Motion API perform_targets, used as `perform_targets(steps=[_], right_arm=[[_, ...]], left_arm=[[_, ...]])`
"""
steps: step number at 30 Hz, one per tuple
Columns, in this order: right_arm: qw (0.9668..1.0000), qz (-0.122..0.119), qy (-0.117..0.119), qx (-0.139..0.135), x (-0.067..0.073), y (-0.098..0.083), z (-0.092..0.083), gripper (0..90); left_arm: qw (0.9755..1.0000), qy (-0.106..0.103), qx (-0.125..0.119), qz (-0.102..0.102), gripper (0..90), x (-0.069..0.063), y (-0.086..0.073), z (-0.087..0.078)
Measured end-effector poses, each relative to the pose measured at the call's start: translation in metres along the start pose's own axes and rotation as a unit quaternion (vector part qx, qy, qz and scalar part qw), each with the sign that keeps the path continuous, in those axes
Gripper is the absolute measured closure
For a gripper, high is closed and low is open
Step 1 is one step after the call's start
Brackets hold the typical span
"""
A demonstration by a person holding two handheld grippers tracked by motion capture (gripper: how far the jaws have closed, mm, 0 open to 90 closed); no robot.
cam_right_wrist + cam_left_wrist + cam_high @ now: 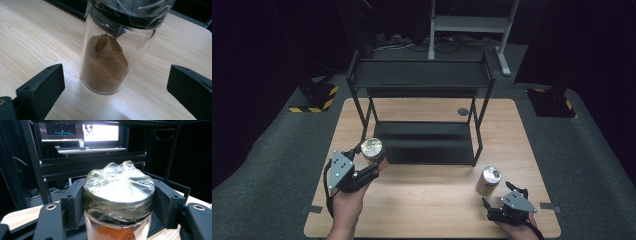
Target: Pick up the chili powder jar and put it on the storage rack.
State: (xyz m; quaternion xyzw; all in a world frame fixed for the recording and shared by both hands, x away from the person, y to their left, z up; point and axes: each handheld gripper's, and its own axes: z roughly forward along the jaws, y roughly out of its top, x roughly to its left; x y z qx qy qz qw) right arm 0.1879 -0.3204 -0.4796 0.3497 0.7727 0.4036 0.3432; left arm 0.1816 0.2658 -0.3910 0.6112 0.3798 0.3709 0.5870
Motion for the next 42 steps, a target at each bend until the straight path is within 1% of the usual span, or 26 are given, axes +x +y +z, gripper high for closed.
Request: perform_targets(steps=[5,10,14,18,24,31,35,41,42], right_arm=[[1.0,0.0,0.001,0.0,-0.001,0.0,0.0,0.4],[1.0,-0.002,0.001,0.002,0.0,0.001,0.0,0.4],[1.0,-0.004,0.002,0.001,0.0,0.0,0.0,0.4],[1.0,-0.004,0.002,0.001,0.0,0.0,0.0,0.4],[1.0,-0.005,0.002,0.001,0.0,0.0,0.0,0.4],[1.0,-0.005,0.002,0.0,0.0,0.0,0.0,0.4],[1.0,-0.005,0.002,0.0,0.0,0.0,0.0,0.4],[1.0,-0.005,0.002,0.001,0.0,0.0,0.0,0.4],[1.0,-0.005,0.002,0.001,0.0,0.0,0.0,0.4]], left_arm=[[1.0,-0.002,-0.006,-0.003,34.3,0.001,0.007,0.006],[1.0,-0.005,-0.008,0.001,34.4,0.002,0.016,0.011],[0.9999,-0.006,-0.012,-0.001,34.3,0.002,0.021,0.017],[0.9999,-0.006,-0.014,0.002,34.3,0.002,0.024,0.019],[0.9998,-0.007,-0.019,-0.001,34.3,0.003,0.032,0.025],[0.9995,-0.009,-0.029,0.007,34.3,0.005,0.046,0.033],[0.9994,-0.008,-0.03,0.015,34.3,0.005,0.053,0.037],[0.9992,-0.006,-0.037,0.016,34.3,0.007,0.064,0.045],[0.9991,-0.006,-0.04,0.013,34.3,0.008,0.066,0.046]])
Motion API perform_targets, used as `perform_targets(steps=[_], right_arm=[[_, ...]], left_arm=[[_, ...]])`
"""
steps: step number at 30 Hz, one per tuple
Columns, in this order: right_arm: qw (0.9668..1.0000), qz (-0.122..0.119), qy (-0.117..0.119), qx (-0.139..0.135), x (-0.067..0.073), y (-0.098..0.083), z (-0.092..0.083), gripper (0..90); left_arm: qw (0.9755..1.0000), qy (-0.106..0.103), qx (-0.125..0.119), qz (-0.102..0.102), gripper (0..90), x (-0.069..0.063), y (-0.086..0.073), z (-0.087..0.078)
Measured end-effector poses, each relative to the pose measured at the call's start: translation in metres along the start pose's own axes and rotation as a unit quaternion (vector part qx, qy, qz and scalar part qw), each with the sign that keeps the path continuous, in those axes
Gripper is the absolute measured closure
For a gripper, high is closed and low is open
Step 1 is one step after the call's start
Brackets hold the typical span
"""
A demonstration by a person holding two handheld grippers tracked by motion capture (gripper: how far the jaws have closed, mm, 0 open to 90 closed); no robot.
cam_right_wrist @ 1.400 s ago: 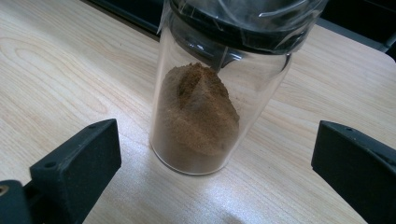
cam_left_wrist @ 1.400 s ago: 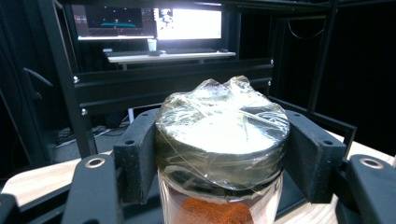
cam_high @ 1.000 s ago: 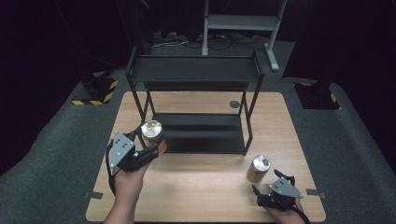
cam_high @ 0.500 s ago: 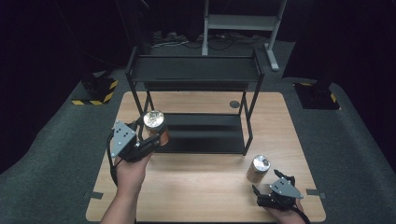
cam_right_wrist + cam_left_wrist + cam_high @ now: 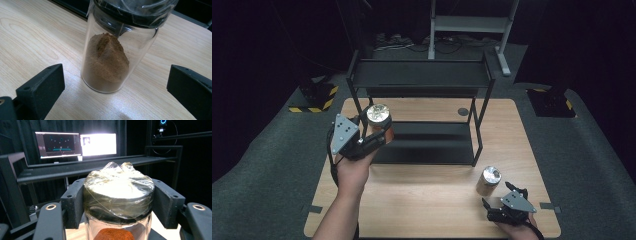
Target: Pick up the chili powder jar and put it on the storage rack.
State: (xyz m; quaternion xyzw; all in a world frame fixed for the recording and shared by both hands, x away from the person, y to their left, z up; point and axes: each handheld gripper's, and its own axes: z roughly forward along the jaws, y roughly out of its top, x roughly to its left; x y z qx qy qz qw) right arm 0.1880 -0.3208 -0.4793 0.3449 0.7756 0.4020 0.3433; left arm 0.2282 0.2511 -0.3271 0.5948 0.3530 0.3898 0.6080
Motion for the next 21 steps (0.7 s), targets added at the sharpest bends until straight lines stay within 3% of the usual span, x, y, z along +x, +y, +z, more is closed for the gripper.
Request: perform_targets(steps=[16,21], right_arm=[[1.0,0.002,0.001,-0.003,-0.001,-0.001,0.0,0.4],[1.0,0.003,0.002,-0.002,-0.001,-0.001,0.0,0.4]], left_arm=[[0.9997,-0.002,-0.024,-0.006,34.3,0.004,0.028,0.018],[0.9996,-0.001,-0.028,0.003,34.3,0.005,0.041,0.023]])
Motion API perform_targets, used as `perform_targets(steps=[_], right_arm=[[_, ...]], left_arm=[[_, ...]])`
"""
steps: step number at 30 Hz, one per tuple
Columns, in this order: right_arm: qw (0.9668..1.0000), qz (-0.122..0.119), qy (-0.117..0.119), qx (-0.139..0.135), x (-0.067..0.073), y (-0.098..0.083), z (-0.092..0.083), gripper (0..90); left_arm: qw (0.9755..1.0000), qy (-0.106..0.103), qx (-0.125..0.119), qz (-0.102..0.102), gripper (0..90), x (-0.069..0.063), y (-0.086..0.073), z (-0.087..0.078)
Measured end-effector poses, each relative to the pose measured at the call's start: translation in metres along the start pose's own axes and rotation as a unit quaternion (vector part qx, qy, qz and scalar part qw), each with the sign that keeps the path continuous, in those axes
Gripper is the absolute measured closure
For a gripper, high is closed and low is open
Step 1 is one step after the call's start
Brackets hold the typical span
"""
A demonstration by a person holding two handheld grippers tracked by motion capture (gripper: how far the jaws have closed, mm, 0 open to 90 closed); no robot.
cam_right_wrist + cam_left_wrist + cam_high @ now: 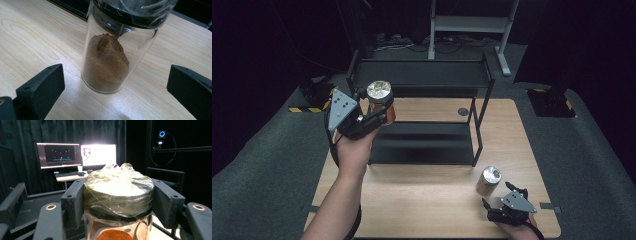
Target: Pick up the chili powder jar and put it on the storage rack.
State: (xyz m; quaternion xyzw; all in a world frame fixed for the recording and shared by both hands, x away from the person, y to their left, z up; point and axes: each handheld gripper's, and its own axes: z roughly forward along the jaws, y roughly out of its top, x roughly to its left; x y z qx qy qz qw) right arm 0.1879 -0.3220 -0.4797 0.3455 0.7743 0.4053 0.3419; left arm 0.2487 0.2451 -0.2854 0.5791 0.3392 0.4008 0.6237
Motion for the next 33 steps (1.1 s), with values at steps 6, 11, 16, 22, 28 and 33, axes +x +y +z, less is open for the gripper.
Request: perform_targets(steps=[6,11,16,22,28,33], right_arm=[[1.0,0.002,0.0,0.0,0.0,0.0,0.0,0.4],[1.0,0.002,0.0,-0.001,-0.001,0.0,0.0,0.4],[1.0,0.003,0.0,-0.001,-0.001,0.0,0.0,0.4],[1.0,0.003,0.0,-0.001,-0.001,0.0,0.0,0.4],[1.0,0.004,0.0,-0.003,-0.001,-0.001,-0.001,0.4],[1.0,0.005,0.001,-0.002,-0.001,-0.001,-0.001,0.4]], left_arm=[[1.0,0.001,-0.008,-0.001,34.4,0.002,0.013,0.005],[0.9999,0.004,-0.013,0.0,34.4,0.003,0.024,0.011],[0.9999,0.007,-0.015,0.004,34.3,0.003,0.028,0.015],[0.9999,0.009,-0.011,-0.004,34.4,0.007,0.027,0.023],[0.9999,0.012,-0.008,-0.002,34.3,0.008,0.03,0.033],[0.9998,0.018,-0.005,-0.002,34.3,0.009,0.033,0.043]])
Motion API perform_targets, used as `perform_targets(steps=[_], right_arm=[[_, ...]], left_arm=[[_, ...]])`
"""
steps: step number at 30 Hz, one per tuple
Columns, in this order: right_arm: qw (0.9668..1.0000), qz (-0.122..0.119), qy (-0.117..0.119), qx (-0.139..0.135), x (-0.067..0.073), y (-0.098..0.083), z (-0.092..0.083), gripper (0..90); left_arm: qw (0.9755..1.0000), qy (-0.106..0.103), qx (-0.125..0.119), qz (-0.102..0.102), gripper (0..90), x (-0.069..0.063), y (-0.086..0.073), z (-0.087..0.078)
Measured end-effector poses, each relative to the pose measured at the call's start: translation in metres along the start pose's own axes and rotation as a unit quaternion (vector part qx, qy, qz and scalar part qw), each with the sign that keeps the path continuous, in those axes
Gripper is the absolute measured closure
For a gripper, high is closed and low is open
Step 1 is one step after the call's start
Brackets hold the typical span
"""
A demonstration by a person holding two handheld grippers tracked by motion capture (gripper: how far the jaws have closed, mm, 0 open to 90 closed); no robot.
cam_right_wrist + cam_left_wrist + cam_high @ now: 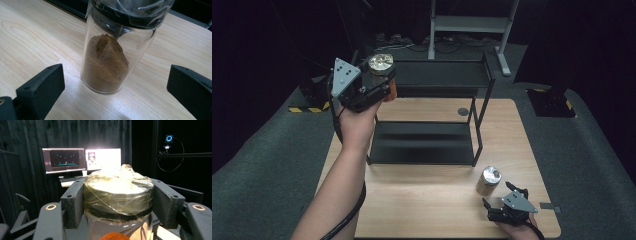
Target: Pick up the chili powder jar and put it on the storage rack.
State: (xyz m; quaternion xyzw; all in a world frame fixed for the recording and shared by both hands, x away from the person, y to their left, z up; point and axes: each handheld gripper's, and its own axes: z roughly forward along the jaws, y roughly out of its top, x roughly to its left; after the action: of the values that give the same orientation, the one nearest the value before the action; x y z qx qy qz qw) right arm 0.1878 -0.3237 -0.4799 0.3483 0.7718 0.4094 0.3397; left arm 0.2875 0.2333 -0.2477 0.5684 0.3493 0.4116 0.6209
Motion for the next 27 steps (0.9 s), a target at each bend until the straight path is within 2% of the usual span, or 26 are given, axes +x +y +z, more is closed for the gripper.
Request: perform_targets(steps=[5,15,27], right_arm=[[1.0,-0.001,0.001,0.0,0.0,0.0,0.0,0.4],[1.0,0.0,0.002,-0.001,-0.001,0.0,0.0,0.4],[1.0,0.002,0.003,-0.003,-0.002,-0.001,-0.001,0.4]], left_arm=[[1.0,0.005,0.005,0.005,34.3,-0.001,0.003,0.012],[0.9999,0.01,0.011,0.001,34.3,-0.005,0.008,0.037],[0.9997,0.017,0.015,-0.005,34.3,-0.005,0.005,0.059]])
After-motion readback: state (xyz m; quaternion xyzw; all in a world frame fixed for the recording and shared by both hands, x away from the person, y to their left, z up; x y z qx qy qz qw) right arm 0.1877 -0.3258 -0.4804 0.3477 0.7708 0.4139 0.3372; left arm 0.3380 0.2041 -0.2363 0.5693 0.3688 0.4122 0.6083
